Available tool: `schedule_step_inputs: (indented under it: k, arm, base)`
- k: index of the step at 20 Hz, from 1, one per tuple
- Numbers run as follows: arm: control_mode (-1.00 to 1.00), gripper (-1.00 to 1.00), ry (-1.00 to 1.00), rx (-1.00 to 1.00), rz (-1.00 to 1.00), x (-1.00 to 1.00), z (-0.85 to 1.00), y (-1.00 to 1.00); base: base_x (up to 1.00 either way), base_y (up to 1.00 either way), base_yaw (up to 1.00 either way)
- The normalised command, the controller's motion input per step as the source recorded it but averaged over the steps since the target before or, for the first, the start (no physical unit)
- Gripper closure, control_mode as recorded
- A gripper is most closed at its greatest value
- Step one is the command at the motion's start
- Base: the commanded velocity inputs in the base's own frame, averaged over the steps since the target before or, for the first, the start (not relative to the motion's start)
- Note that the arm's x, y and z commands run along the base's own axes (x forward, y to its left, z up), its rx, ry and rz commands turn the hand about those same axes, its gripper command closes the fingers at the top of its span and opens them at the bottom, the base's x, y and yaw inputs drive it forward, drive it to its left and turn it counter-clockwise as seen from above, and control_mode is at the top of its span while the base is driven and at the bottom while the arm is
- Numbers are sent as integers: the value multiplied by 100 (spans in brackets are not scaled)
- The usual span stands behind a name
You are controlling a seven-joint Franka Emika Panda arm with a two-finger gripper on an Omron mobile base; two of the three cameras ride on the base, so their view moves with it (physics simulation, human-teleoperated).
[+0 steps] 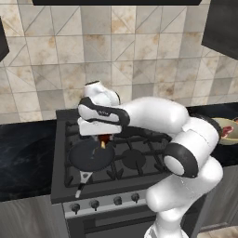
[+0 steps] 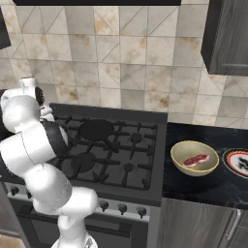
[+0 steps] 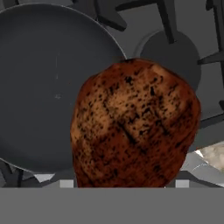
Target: Place one of the steaks on the plate and the other in the bowl. Then place the bowl in the fridge.
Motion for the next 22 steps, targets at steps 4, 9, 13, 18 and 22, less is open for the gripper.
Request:
schedule_step_inputs:
  k: [4, 9, 13, 18, 22]
  arm:
    - [-100, 100, -3, 22, 0, -54, 51, -100]
    - [-100, 100, -11, 25, 4, -71, 4, -100]
    - [-100, 100, -16, 12, 4, -85, 13, -100]
    - [-100, 100, 4, -6, -5, -14, 4, -87]
    - [-100, 100, 12, -21, -21, 0, -14, -34]
  base:
    - [0, 0, 0]
    - [0, 0, 0]
    - [0, 0, 0]
    - [0, 0, 0]
    - [0, 0, 0]
